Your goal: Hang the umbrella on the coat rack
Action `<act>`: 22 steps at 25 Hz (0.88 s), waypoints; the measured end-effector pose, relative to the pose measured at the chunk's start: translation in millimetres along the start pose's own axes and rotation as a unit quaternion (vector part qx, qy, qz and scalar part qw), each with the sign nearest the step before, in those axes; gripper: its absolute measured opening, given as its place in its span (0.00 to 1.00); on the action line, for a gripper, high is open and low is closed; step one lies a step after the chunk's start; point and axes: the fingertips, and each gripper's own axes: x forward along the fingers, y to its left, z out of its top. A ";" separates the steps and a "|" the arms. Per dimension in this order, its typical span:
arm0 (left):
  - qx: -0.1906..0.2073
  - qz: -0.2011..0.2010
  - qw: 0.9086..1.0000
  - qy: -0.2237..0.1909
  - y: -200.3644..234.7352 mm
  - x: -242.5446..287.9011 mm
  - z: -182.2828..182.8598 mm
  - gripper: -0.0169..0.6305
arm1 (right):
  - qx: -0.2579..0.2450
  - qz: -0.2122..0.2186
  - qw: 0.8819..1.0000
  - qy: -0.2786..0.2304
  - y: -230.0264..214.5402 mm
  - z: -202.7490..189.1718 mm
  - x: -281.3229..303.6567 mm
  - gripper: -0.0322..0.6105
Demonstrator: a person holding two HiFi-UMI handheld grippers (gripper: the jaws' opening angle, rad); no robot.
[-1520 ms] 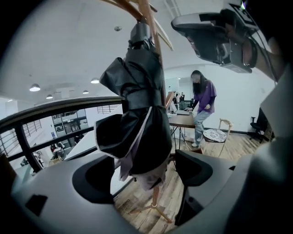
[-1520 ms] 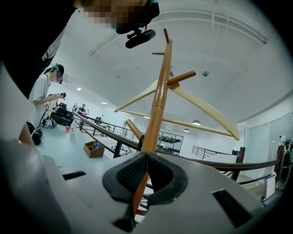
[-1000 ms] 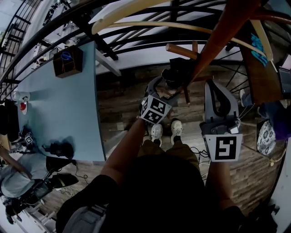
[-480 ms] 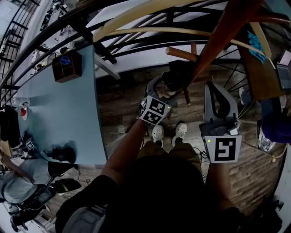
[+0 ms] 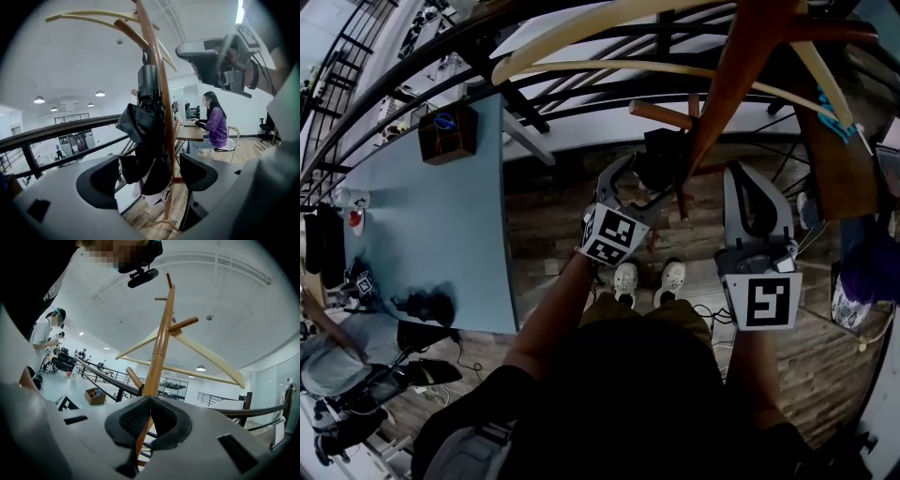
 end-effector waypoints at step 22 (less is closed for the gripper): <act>0.072 0.022 0.992 -0.099 -4.7 -90.6 127.9 0.65 | -0.008 0.038 0.998 -0.044 2.6 30.8 0.4 0.10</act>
